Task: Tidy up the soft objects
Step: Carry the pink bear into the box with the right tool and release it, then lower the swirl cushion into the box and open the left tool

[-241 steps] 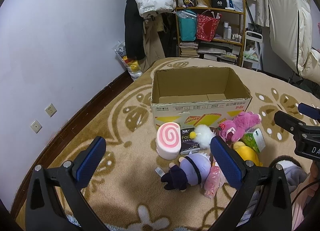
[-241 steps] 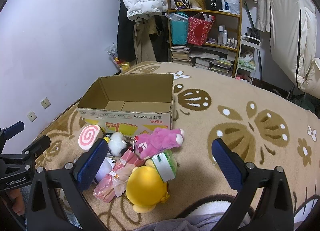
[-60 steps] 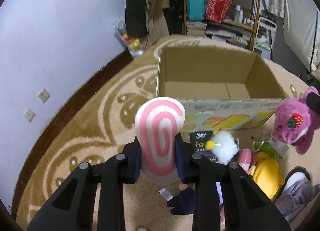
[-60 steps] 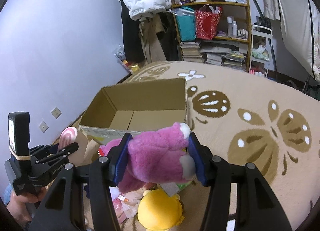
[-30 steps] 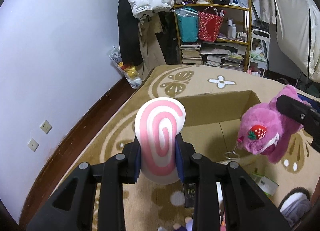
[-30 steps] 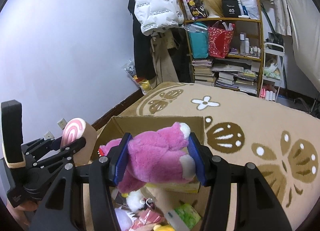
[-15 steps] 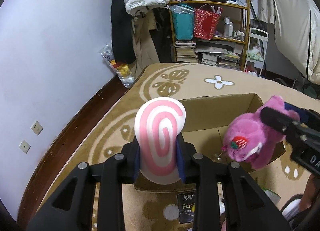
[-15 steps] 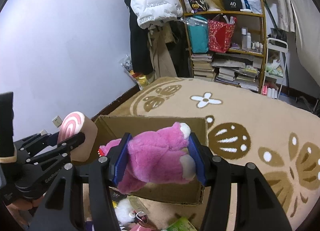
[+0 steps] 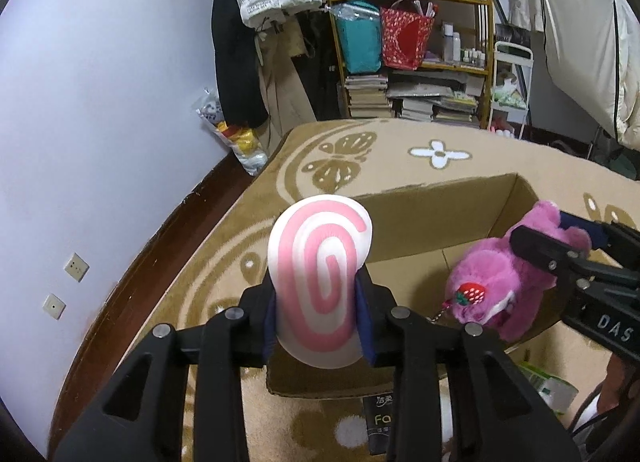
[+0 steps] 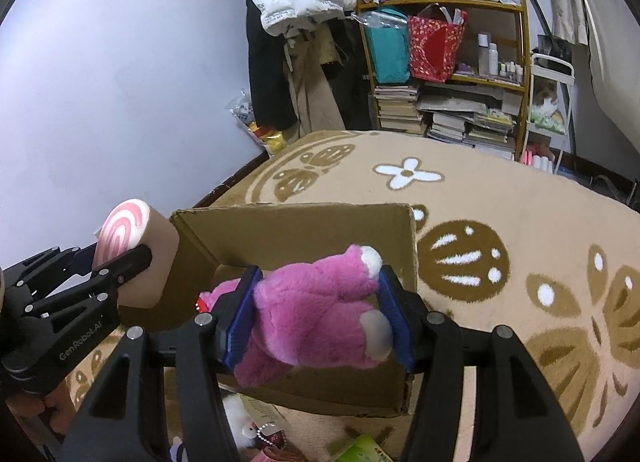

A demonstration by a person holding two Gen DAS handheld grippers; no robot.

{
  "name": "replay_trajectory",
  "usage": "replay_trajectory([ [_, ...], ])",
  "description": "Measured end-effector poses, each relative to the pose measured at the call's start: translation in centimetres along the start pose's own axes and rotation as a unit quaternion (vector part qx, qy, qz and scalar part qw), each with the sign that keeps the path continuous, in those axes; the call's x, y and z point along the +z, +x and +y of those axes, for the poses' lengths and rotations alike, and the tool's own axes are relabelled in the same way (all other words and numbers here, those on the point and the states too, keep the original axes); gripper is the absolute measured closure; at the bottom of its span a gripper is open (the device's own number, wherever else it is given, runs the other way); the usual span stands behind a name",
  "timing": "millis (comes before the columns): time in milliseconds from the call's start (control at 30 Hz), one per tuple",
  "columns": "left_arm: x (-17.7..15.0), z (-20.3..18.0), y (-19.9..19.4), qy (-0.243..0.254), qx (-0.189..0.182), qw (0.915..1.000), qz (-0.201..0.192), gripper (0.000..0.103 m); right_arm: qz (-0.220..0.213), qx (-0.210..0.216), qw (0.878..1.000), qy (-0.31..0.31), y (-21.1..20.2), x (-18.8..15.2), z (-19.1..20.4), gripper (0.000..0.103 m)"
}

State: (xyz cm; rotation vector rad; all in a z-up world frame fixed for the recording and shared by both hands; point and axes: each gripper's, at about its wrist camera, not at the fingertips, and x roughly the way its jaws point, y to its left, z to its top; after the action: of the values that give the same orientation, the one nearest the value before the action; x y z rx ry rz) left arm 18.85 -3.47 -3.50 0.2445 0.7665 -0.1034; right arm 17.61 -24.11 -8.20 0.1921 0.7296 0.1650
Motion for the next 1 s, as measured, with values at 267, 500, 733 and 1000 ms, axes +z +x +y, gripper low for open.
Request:
replay_trajectory([
  [267, -1.0, -0.4, 2.3, 0.014, -0.003, 0.9987, 0.048, 0.064, 0.007, 0.001, 1.000, 0.010, 0.6, -0.1, -0.4, 0.040],
  [500, -1.1, -0.8, 1.7, 0.024, 0.013, 0.9991, 0.033, 0.034, 0.014, 0.004, 1.000, 0.023, 0.8, -0.3, -0.8, 0.040],
  [733, -0.9, -0.5, 1.0, 0.029, 0.018, 0.9991, 0.026, 0.022, 0.010, 0.004, 0.999, 0.038, 0.5, -0.2, -1.2, 0.028],
  [1000, -1.0, -0.3, -0.2, 0.029, 0.024, 0.9991, 0.020, 0.007, -0.007, -0.002, 0.999, 0.032, -1.3, 0.3, -0.5, 0.002],
])
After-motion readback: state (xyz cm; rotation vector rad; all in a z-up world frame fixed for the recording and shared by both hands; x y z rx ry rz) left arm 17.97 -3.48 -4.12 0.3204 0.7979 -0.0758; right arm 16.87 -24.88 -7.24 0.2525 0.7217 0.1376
